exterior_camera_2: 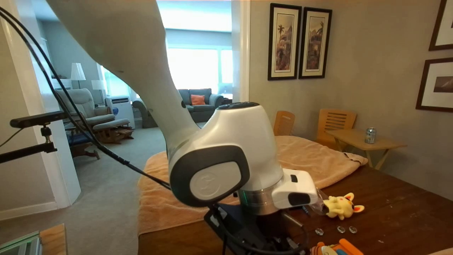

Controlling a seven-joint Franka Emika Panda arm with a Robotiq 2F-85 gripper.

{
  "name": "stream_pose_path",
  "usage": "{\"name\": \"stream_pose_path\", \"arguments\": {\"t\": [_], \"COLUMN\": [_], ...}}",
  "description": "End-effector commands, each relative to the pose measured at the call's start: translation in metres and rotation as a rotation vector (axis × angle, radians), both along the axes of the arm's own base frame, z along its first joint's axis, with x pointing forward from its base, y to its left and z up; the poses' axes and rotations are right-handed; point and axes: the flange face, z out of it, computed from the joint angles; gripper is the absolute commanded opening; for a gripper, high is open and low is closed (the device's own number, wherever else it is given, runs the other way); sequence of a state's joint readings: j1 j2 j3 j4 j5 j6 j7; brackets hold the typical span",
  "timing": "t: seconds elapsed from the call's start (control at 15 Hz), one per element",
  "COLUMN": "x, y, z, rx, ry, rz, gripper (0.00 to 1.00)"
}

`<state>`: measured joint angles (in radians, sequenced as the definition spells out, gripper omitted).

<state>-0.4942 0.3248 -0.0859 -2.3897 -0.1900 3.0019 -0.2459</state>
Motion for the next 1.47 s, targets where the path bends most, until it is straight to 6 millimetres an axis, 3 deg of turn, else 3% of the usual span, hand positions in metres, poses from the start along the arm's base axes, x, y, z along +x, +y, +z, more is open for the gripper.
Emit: {"name": "stream_pose_path", "arguments": {"t": [0.0, 0.07, 0.27, 0.33, 0.67, 0.73, 0.87, 1.2, 1.4], "x": [0.0, 0.001, 0.007, 0.01, 0.021, 0.02, 0.011, -0.027, -0.037], "y": [0.001, 0.005, 0.022, 0.029, 0.053, 0.053, 0.047, -0.006, -0.025], "z": [0.0, -0.001, -0.007, -0.008, -0.013, -0.012, -0.002, 0.034, 0.047], "rx": [-0.001, 0.01, 0.05, 0.067, 0.11, 0.106, 0.049, -0.13, -0.197], "ry": [0.0, -0.008, -0.02, -0.026, -0.032, -0.028, -0.023, -0.042, -0.041], "rz": [-0.001, 0.009, 0.035, 0.045, 0.101, 0.109, 0.106, 0.059, 0.042], "gripper": [0.26, 0.25, 0.03, 0.0, 0.0, 0.26, 0.33, 0.68, 0.9]}}
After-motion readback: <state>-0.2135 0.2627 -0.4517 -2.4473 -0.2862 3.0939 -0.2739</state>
